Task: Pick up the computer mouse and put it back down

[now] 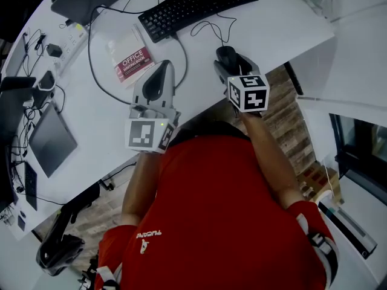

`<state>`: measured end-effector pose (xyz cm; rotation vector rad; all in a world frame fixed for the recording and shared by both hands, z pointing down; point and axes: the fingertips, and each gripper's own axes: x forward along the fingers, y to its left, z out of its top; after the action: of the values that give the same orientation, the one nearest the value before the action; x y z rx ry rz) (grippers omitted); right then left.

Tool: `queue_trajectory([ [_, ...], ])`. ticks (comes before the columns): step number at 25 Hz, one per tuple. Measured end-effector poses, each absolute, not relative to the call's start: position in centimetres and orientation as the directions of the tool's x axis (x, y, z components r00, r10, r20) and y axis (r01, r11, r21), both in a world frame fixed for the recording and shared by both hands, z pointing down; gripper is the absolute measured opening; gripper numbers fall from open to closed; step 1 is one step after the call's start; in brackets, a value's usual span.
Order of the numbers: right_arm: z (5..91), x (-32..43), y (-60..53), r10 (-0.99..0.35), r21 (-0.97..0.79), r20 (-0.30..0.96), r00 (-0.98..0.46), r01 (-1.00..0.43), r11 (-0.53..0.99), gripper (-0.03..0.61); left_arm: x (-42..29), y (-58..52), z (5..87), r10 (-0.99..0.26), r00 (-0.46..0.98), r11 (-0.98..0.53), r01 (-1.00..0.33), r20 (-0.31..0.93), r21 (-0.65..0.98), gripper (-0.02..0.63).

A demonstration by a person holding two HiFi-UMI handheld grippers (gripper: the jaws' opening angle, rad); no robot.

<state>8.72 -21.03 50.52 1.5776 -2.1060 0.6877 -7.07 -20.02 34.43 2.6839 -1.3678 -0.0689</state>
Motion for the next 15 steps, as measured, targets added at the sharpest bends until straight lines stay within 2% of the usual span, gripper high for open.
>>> queue_trajectory([
  [15,32.9,8.3,-17.5,-0.885,-0.149,0.261,-0.385,-0.922,0.357,0.299,-6.9,-18.2,28.4,-0.802,0.589,-0.596,-0.799,-0.101,0.082,0.009],
])
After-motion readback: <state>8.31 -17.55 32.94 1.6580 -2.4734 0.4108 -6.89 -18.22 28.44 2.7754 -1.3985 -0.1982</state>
